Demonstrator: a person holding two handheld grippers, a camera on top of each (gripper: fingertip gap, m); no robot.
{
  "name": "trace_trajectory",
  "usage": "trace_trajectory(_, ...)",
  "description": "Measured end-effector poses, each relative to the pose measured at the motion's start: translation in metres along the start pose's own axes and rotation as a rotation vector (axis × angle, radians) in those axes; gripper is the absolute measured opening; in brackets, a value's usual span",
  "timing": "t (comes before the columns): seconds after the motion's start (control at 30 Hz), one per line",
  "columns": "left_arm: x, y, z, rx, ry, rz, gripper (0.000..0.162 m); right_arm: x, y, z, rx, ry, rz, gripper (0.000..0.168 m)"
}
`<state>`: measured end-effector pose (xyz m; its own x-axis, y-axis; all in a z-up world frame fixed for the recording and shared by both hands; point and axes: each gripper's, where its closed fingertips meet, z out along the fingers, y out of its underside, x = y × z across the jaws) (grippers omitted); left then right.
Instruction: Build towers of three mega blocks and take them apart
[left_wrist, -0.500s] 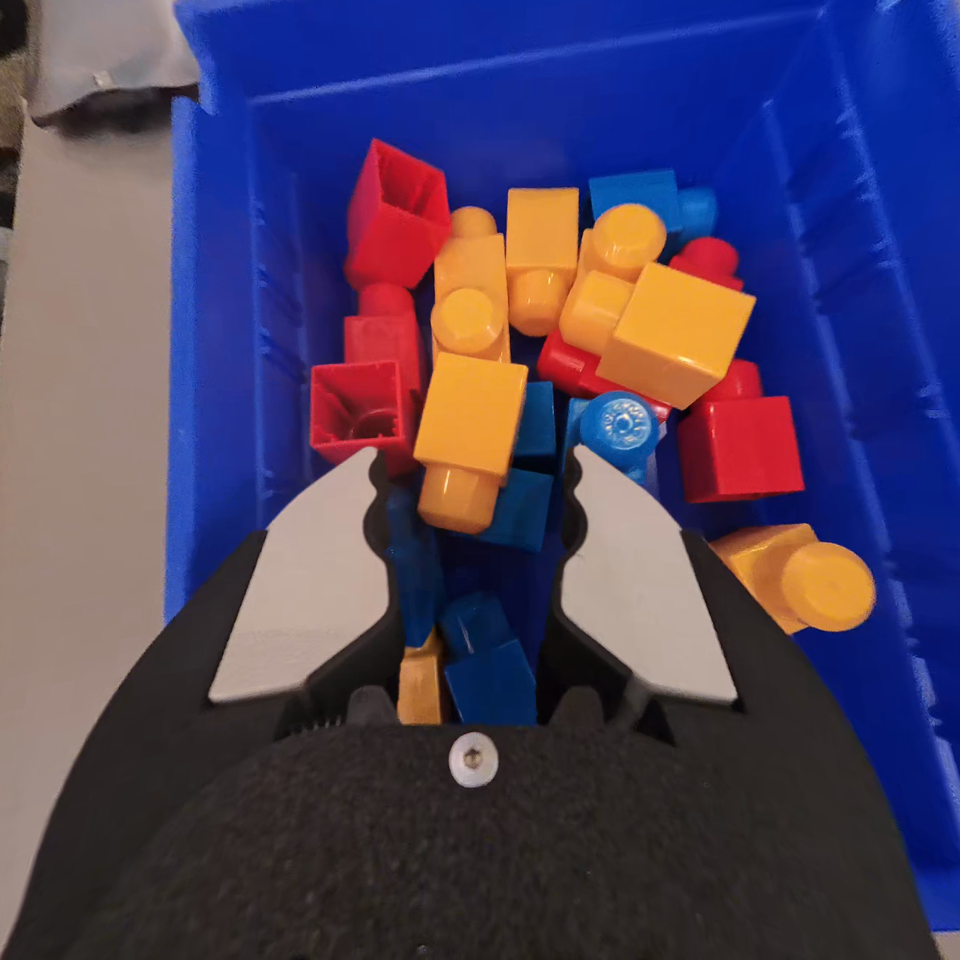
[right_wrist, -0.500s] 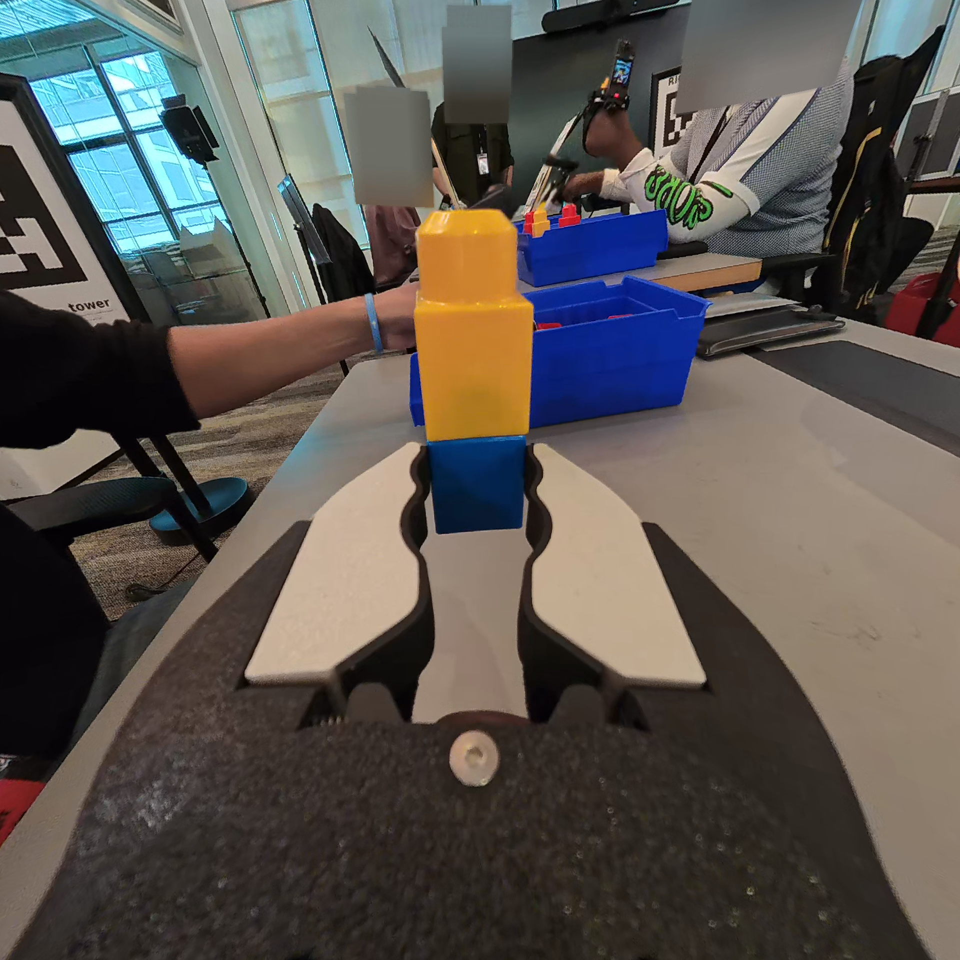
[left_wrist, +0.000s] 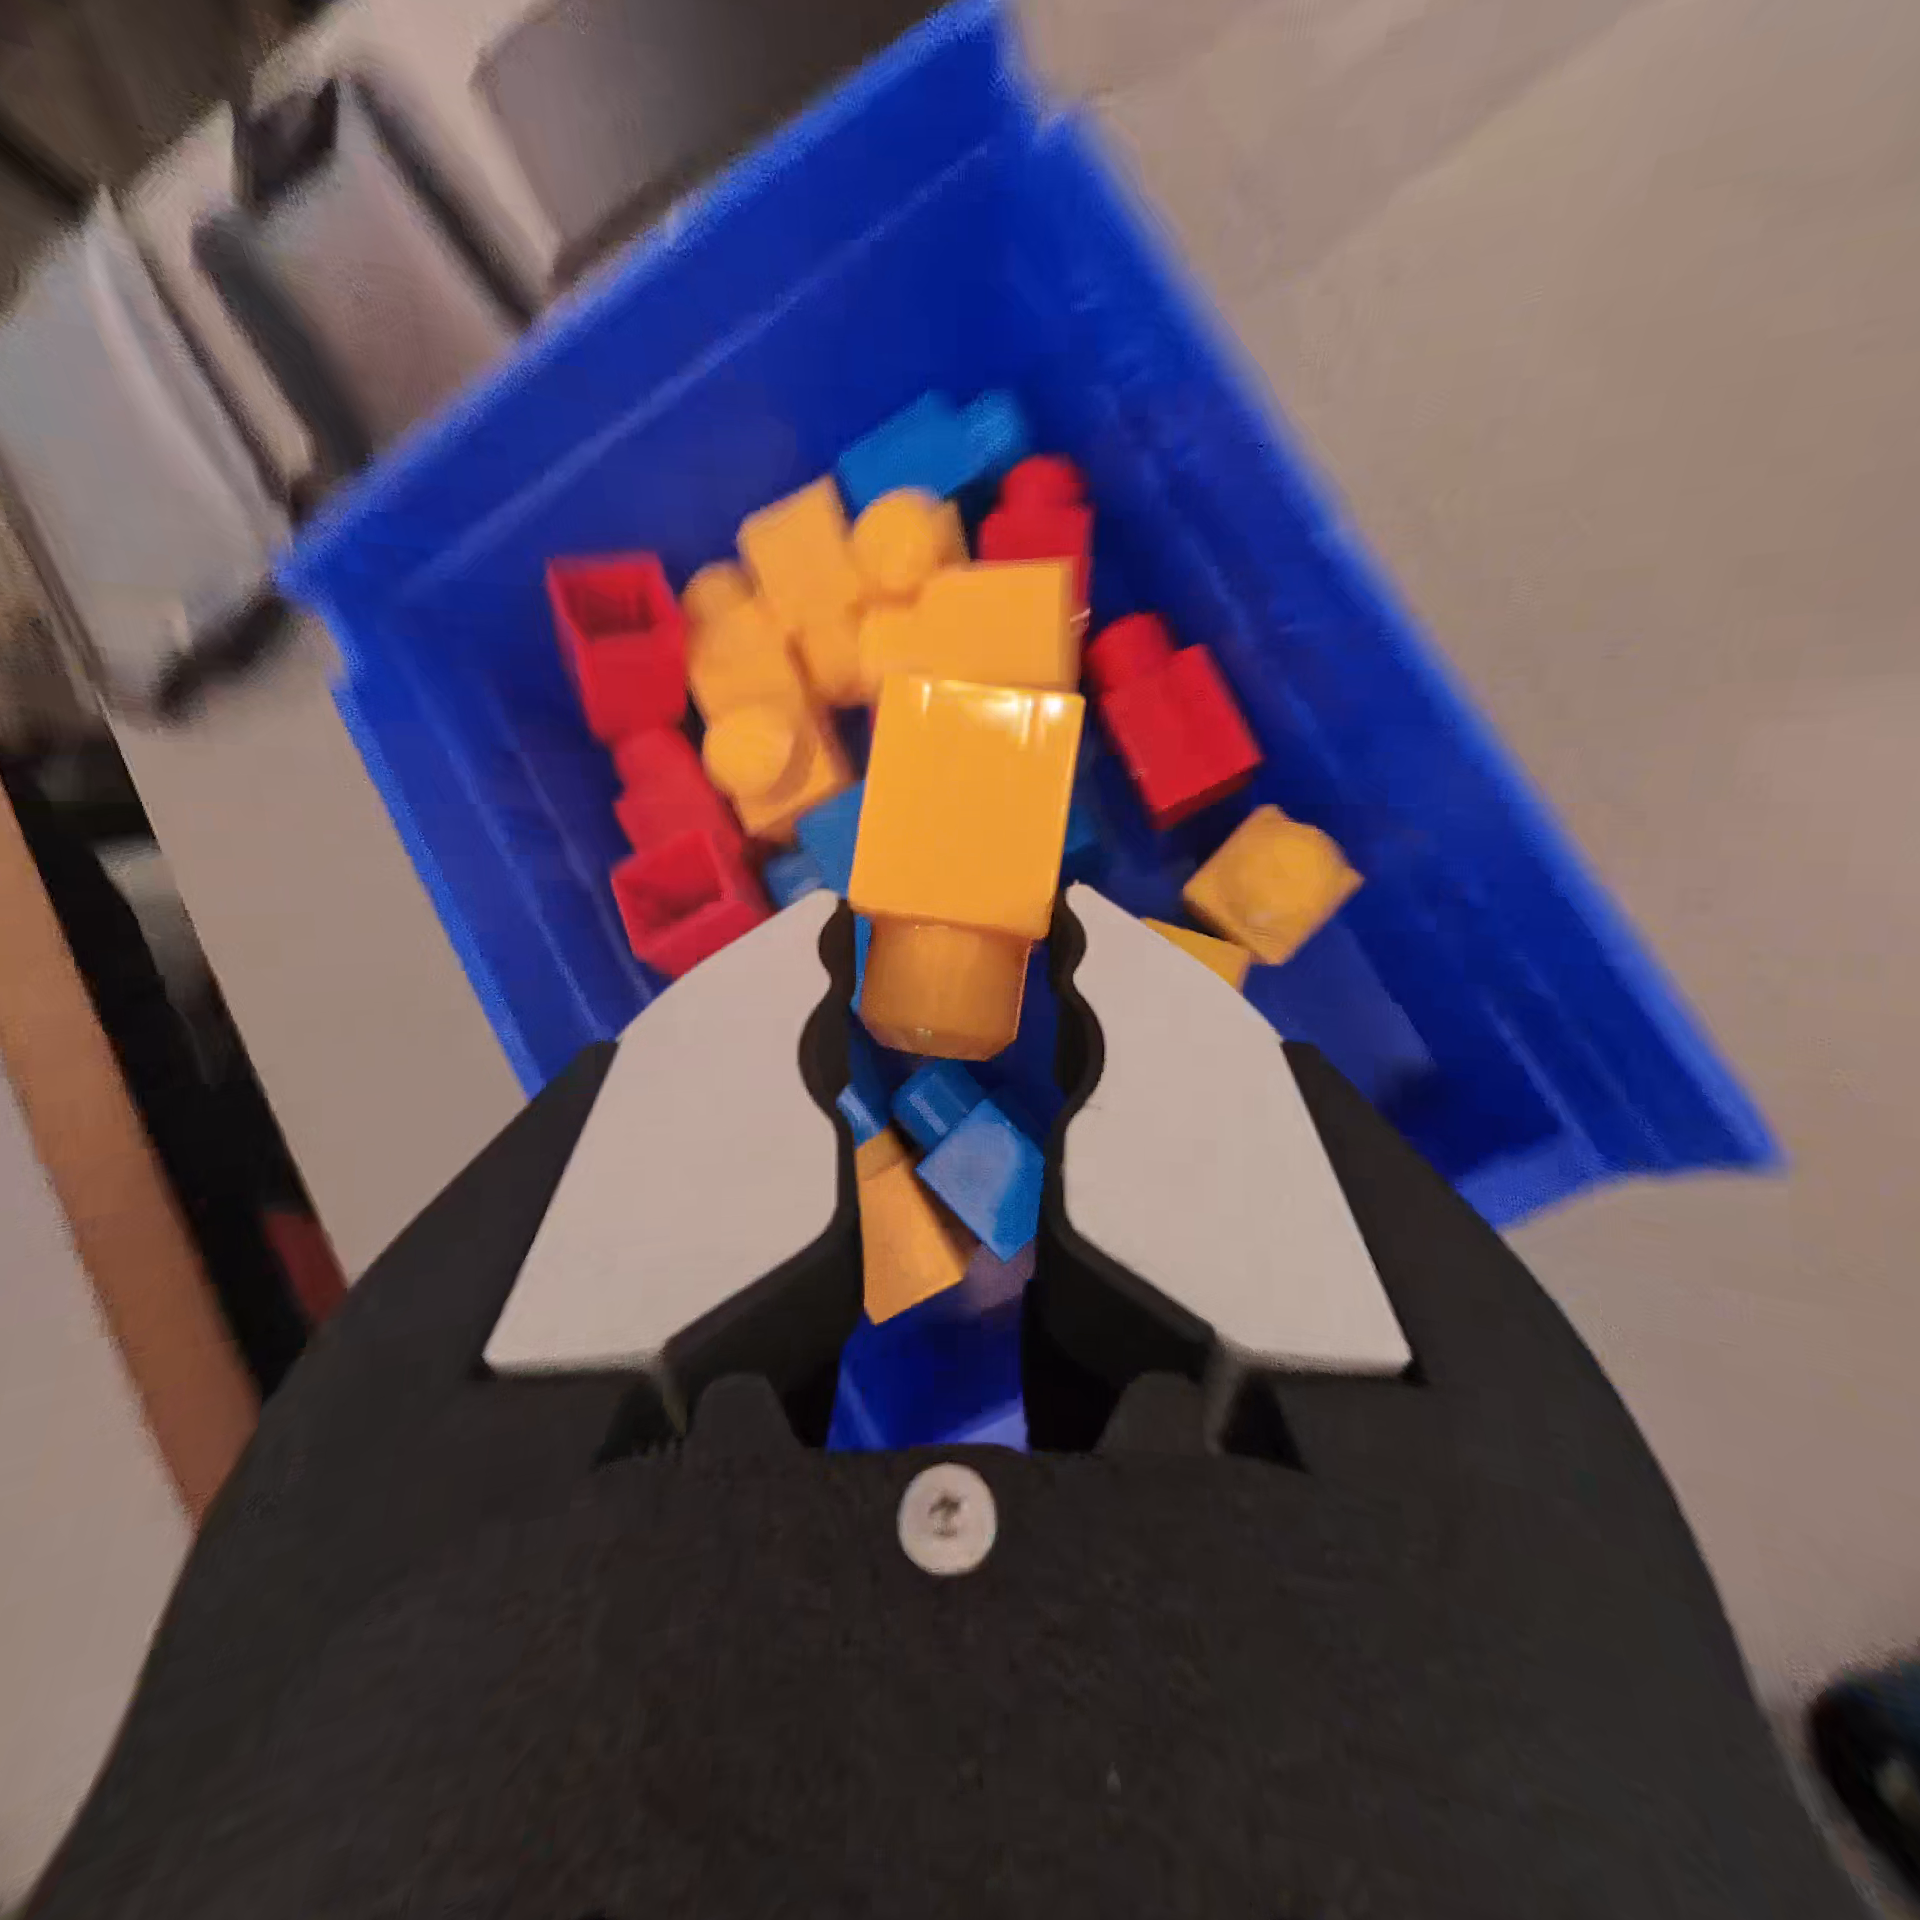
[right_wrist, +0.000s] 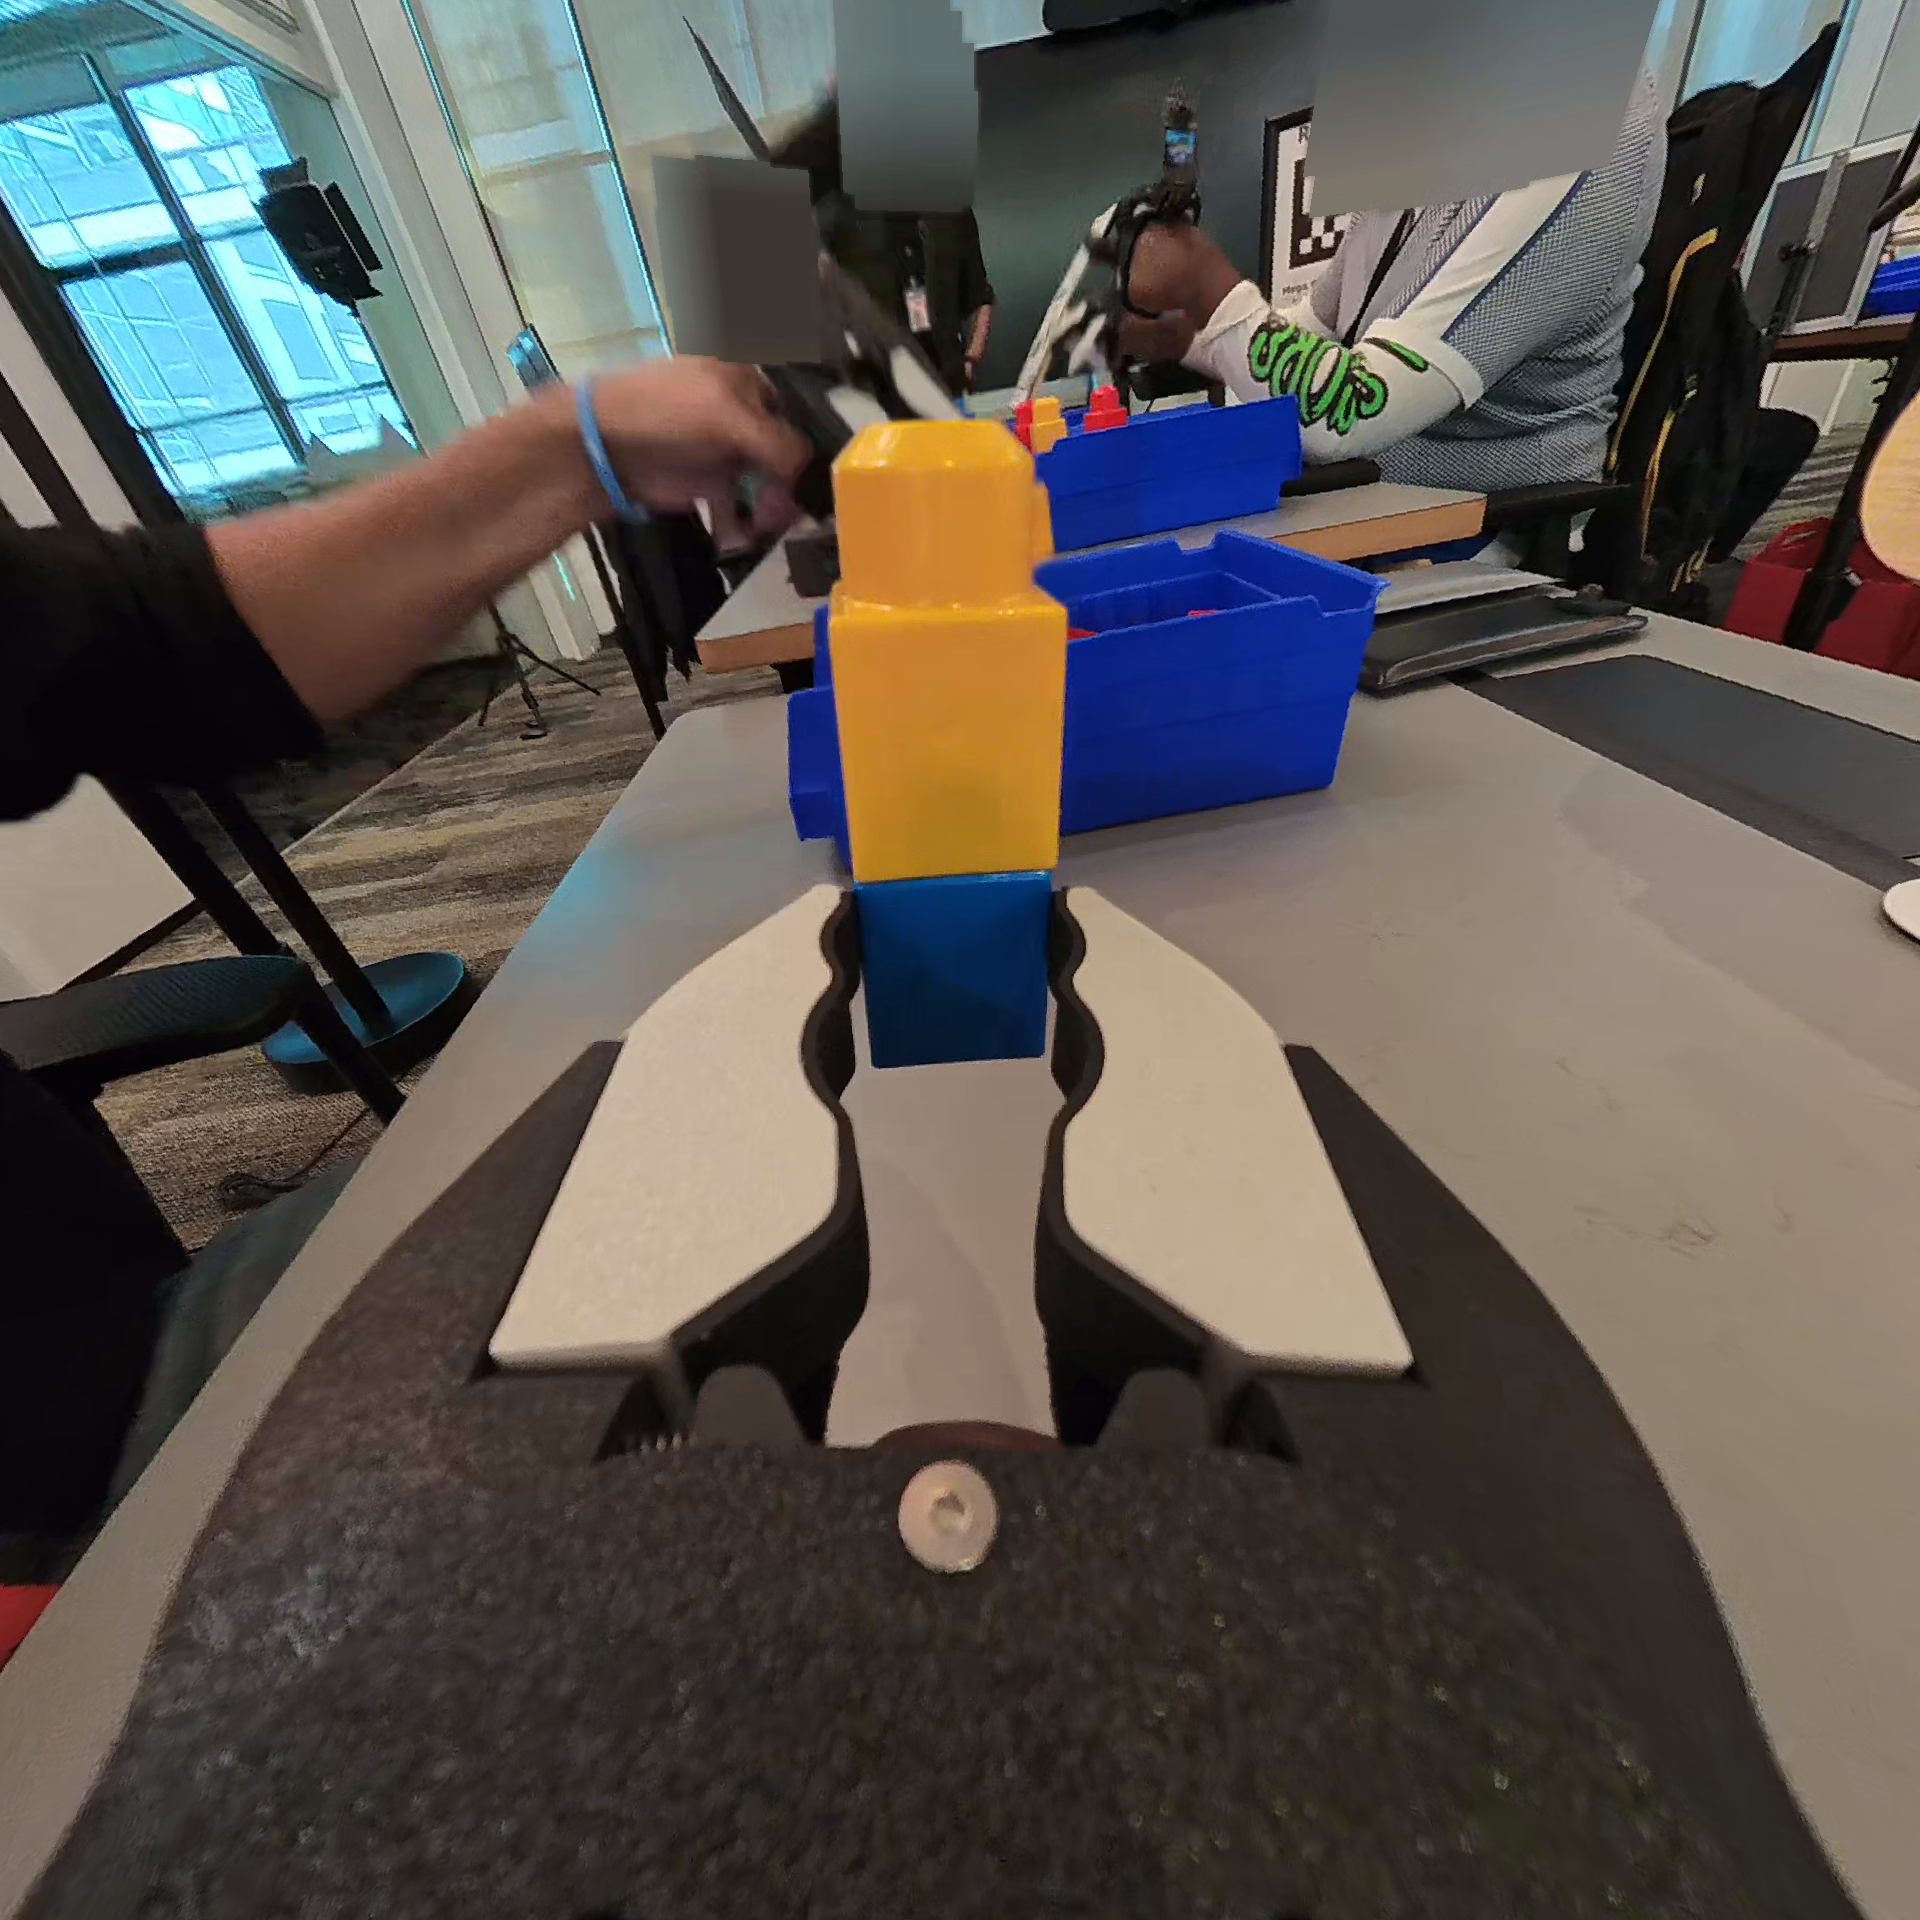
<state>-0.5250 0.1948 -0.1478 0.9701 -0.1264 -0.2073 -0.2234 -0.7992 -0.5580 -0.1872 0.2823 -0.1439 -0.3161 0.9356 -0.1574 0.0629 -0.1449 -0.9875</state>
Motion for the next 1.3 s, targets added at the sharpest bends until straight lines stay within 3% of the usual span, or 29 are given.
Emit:
trace_trajectory(0.1,0.046,-0.046,-0.047,0.020,0.141,0.332,0.035,0.004,0.006,0.002,-0.042,0.035,-0.019,0.034)
trace_trajectory(0.2,0.100,-0.084,-0.074,-0.058,0.235,0.600,0.035,0.008,0.013,0.005,-0.094,0.055,-0.006,0.034)
trace_trajectory(0.3,0.147,-0.110,-0.074,-0.164,0.297,0.802,0.035,0.008,0.018,0.009,-0.139,0.056,0.015,0.034)
trace_trajectory(0.43,0.190,-0.130,-0.051,-0.299,0.349,0.944,0.035,0.008,0.022,0.014,-0.197,0.077,-0.014,0.034)
trace_trajectory(0.67,0.231,-0.150,-0.020,-0.350,0.421,0.973,0.036,0.006,0.023,0.015,-0.226,0.082,-0.020,0.034)
trace_trajectory(1.3,0.261,-0.158,-0.008,-0.342,0.512,0.981,0.035,0.010,0.037,0.015,-0.310,0.095,-0.006,0.034)
